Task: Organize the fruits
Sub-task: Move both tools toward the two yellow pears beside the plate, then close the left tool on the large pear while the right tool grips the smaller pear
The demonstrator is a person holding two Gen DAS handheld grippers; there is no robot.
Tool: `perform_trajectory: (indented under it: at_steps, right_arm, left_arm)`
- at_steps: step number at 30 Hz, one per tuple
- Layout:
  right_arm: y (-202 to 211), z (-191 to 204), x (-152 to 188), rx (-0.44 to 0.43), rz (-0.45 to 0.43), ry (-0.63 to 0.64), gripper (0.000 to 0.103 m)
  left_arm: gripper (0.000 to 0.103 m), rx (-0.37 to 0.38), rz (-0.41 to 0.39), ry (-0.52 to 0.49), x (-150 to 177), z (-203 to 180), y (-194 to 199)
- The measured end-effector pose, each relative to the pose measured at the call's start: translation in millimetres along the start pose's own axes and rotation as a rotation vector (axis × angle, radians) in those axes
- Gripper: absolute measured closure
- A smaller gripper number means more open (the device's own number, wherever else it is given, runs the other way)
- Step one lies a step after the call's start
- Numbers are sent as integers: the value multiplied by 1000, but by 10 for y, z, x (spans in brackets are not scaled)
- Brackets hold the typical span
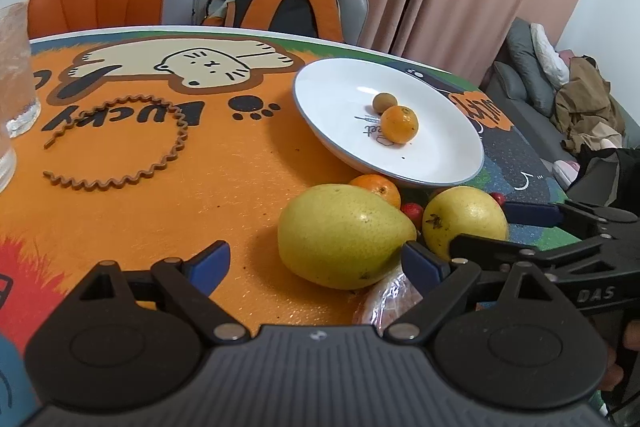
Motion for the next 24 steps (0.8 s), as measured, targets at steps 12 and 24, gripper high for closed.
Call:
perform_trajectory:
  at_steps: [12,24]
  right_arm:
    - [-89,-10,-13,3,-20,24,28]
    - [63,-140,-47,19,-49,-18,31]
  left_arm:
    - [12,36,-13,5,-65,-105,-83]
    - [12,53,-21,16,-74,-109,-152]
Point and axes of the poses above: each gripper's, at about its wrist camera, not at the fingertips, and y roughly against the way its jaws point, z to its left, x to its underside, the point moved 10 cm from there along -y, roughly the way its jaws point, and after that the axes turned 13 degrees about x, right-handed, at the moved point
